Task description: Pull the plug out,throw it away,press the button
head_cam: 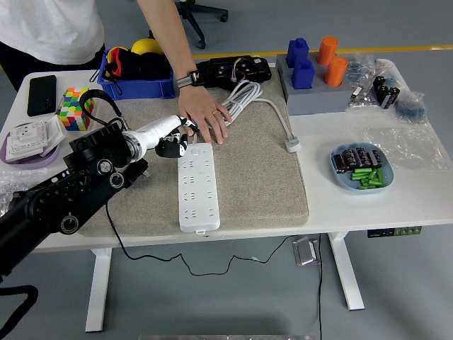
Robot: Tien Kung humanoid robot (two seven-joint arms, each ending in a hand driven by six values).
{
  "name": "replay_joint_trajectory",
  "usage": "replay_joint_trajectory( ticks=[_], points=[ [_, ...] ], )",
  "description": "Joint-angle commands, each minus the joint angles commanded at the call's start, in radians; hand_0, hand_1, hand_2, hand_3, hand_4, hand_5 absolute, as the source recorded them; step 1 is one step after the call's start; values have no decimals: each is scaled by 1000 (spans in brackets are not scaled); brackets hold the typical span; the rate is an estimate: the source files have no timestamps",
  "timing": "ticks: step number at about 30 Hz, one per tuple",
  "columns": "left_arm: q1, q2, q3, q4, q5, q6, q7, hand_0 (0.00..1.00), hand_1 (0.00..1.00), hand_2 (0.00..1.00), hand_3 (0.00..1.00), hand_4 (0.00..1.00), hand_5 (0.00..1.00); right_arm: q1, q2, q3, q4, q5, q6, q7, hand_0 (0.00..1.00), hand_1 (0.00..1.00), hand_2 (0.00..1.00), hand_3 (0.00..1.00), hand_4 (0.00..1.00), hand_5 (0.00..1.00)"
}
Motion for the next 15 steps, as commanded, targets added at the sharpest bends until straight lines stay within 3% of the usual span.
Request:
replay_joint_trajectory(
  ticks=[5,6,11,12,15],
  points=[
    [95,21,-123,-92,-10,86,-114,62,55,126,778,12,2,1,3,6,1,-2,1,0,756,705,717,728,773,645],
    [120,24,-151,-113,-21,102,-138,237,280,344,749,607,2,1,3,8,1,-3,0,0,756,705,717,728,773,645],
    [241,30,-291,-194,-44,149,-216,237,280,344,749,607,2,1,3,12,1,-6,0,0,756,705,717,728,773,645],
    [264,29,-319,-208,-44,152,-222,636,619,607,806,811,106,1,3,13,1,-7,0,0,756,705,718,728,773,645],
    [333,17,-408,-239,-40,151,-224,636,619,607,806,811,106,1,4,15,1,-7,0,0,756,705,718,728,773,645]
  ],
)
